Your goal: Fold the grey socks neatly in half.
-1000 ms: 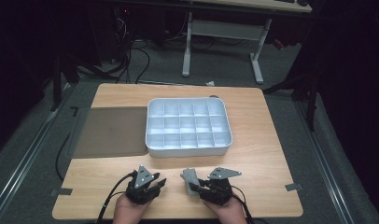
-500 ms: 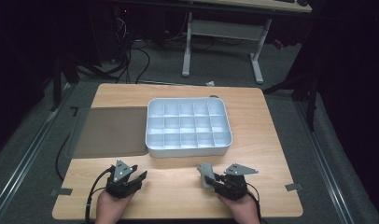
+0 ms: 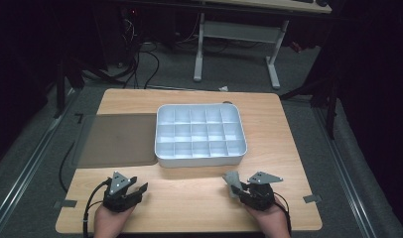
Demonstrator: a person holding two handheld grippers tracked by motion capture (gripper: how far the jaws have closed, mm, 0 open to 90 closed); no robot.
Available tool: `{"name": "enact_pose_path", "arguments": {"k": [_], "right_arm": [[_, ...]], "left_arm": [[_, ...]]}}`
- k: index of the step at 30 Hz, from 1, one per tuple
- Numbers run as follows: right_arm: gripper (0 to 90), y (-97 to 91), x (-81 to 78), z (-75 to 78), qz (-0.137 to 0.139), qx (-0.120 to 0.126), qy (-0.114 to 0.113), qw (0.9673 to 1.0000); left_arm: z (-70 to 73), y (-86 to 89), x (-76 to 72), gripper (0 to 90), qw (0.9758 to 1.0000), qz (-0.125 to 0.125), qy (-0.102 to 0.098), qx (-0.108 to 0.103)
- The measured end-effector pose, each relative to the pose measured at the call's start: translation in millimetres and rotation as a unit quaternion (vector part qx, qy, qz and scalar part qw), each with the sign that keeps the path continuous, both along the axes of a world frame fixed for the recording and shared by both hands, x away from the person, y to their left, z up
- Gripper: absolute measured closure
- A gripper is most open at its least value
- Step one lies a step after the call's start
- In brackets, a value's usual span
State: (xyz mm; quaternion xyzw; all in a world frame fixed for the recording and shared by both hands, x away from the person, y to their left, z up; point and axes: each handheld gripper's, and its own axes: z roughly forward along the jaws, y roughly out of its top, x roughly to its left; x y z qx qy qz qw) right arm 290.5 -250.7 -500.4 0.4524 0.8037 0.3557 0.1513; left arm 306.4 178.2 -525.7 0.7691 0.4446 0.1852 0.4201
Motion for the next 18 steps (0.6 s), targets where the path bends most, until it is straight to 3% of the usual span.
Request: {"name": "enact_pose_path", "arguments": {"k": [6, 18], "right_arm": [[71.9, 0.1, 4.2, 5.7, 0.005, -0.054, 0.023, 0.9982], [71.9, 6.2, 12.4, 16.4, 0.020, -0.105, 0.063, 0.9923]], "left_arm": [[-1.5, -3.3, -1.0, 49.4, 0.9999, -0.007, -0.008, 0.009], [-1.0, -2.8, -3.3, 47.8, 0.9999, -0.007, -0.015, 0.003]]}}
